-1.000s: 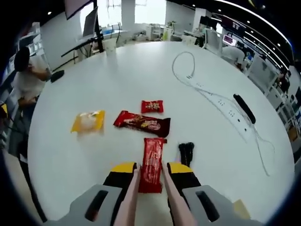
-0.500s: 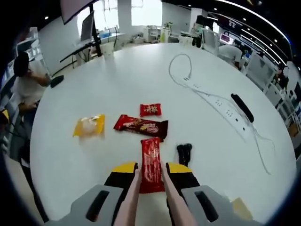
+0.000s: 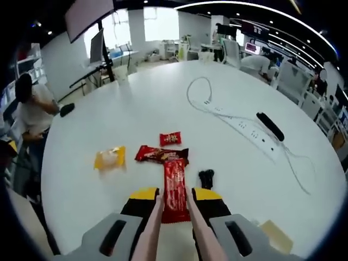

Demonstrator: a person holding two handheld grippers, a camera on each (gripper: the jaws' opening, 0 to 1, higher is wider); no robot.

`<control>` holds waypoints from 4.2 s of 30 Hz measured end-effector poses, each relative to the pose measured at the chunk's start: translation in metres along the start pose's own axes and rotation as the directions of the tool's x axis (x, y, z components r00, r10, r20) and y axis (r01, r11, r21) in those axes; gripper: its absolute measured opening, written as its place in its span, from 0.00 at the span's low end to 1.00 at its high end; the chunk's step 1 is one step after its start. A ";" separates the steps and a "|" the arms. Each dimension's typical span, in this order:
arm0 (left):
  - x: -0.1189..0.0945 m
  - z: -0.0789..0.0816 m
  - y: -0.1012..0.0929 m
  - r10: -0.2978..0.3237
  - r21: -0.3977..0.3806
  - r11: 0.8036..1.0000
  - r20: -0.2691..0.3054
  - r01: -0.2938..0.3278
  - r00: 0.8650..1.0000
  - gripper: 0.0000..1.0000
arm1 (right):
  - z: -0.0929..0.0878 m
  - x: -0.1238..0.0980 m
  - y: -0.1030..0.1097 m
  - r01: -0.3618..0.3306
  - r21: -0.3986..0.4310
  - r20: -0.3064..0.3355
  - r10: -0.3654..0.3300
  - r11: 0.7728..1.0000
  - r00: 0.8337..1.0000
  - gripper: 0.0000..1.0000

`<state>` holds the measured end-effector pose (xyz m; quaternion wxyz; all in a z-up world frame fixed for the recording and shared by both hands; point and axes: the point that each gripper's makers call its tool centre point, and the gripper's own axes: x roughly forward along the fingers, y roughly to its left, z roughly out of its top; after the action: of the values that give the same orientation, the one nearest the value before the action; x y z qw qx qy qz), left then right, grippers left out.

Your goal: Place the target food into the container with the food tongs after gripping and lifting it, then release it inside without dropping or visibly crushing the food.

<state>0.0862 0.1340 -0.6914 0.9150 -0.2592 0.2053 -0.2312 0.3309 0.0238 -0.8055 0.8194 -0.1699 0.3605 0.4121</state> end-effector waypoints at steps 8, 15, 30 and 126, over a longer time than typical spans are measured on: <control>0.008 0.001 -0.014 -0.041 0.025 0.999 -0.010 0.042 0.999 0.51 | 0.002 -0.026 -0.008 0.027 -0.001 0.043 -0.027 1.000 0.999 0.22; 0.012 -0.003 -0.027 -0.070 0.038 0.997 -0.019 0.071 0.997 0.51 | -0.001 -0.053 -0.016 0.053 0.032 0.080 -0.056 0.998 0.995 0.22; 0.027 -0.007 -0.054 -0.129 0.060 0.990 -0.037 0.131 0.991 0.51 | 0.005 -0.102 -0.021 0.071 0.096 0.154 -0.085 0.993 0.984 0.22; 0.046 -0.025 -0.098 -0.237 0.109 0.963 -0.086 0.246 0.968 0.50 | -0.031 -0.187 -0.063 0.181 0.225 0.211 -0.229 0.957 0.950 0.25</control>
<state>0.0798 0.0252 -0.6670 0.8857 -0.2187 0.1911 -0.3622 0.2926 -0.1349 -0.6912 0.9077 -0.0724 0.2814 0.3026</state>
